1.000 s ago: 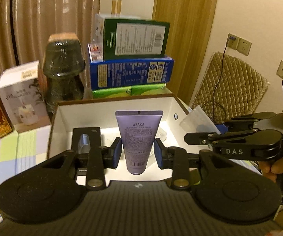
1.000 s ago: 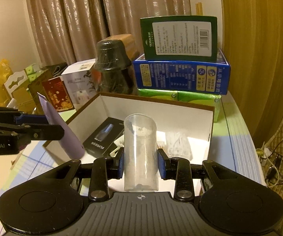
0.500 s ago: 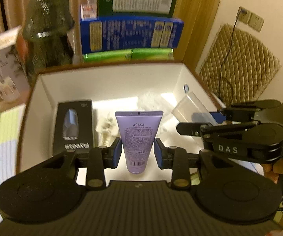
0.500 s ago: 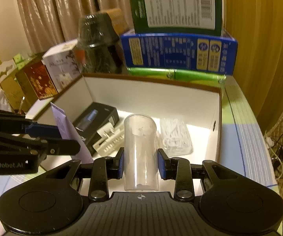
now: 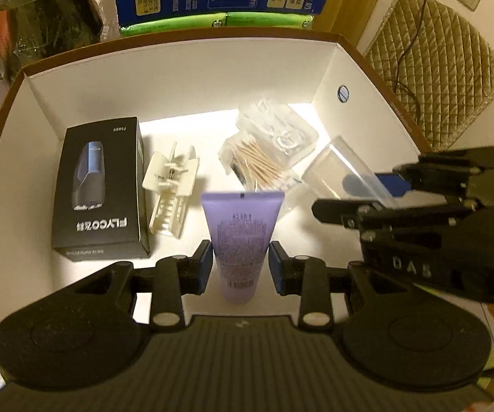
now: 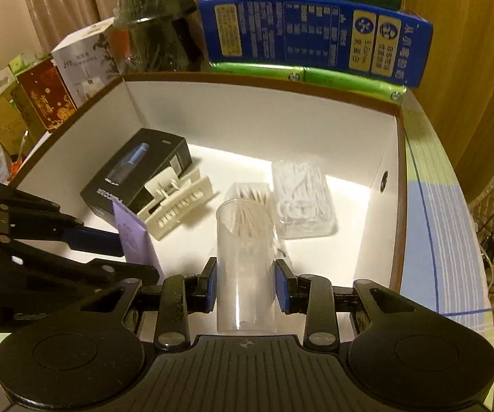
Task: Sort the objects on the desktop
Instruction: 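Carry the purple tube and clear cup over the cardboard box, then lower both held items into the box and open both tools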
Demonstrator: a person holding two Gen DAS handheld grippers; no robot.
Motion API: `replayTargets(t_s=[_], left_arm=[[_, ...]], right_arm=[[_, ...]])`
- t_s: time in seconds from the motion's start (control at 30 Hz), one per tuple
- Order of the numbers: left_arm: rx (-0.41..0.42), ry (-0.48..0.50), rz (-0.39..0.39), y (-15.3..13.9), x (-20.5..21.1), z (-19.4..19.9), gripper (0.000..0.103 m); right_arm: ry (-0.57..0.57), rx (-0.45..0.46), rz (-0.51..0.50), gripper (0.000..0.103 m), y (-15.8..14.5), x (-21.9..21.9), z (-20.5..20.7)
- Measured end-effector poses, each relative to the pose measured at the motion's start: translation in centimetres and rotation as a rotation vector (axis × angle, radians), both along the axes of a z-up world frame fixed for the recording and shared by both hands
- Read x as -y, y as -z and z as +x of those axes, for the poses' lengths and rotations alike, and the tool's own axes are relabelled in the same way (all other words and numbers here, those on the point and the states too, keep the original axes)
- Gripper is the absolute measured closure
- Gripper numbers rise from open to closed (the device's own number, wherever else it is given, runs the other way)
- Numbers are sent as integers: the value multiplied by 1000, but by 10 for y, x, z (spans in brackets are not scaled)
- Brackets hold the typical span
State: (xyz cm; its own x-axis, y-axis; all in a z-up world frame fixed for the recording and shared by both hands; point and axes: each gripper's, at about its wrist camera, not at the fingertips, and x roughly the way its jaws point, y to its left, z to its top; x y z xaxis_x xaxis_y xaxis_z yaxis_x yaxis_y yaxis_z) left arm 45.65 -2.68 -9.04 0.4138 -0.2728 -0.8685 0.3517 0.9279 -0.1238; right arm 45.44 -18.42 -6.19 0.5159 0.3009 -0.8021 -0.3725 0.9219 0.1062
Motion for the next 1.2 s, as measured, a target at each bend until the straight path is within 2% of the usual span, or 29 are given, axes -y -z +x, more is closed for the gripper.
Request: replayTargets(t_s=[0.4,0.47,0.53,0.67,0.7,0.73,0.8,0.97,1.2], left_arm=[[14,-35,-9,-5,-6,4,72],[21,-48,-6,-8,-10,4,66],[32,-61,-7,-12,-14,3,66],[56,-87,-1,-19,-21,-1,58],[63,-92,2,-20,-23,-1,56],[70,-100,4,-22,-25,-2,50],[86,-114,-6,-26,-29,-4,47],[111,-135,-6,-35,-34,-7,38],[144,-162,22,-46,-39,-12,27]], right_arm=[[13,-9,6,72,2,0,5],[16,-9,9,72,1,0,6],[16,-4,12,72,0,-1,6],[27,28,25,71,-3,-2,7],[30,33,29,67,-4,-2,7],[33,43,32,55,-6,-2,7],[32,75,37,42,-10,-2,4],[23,94,45,37,-16,-3,2],[25,107,55,22,-22,-2,-7]])
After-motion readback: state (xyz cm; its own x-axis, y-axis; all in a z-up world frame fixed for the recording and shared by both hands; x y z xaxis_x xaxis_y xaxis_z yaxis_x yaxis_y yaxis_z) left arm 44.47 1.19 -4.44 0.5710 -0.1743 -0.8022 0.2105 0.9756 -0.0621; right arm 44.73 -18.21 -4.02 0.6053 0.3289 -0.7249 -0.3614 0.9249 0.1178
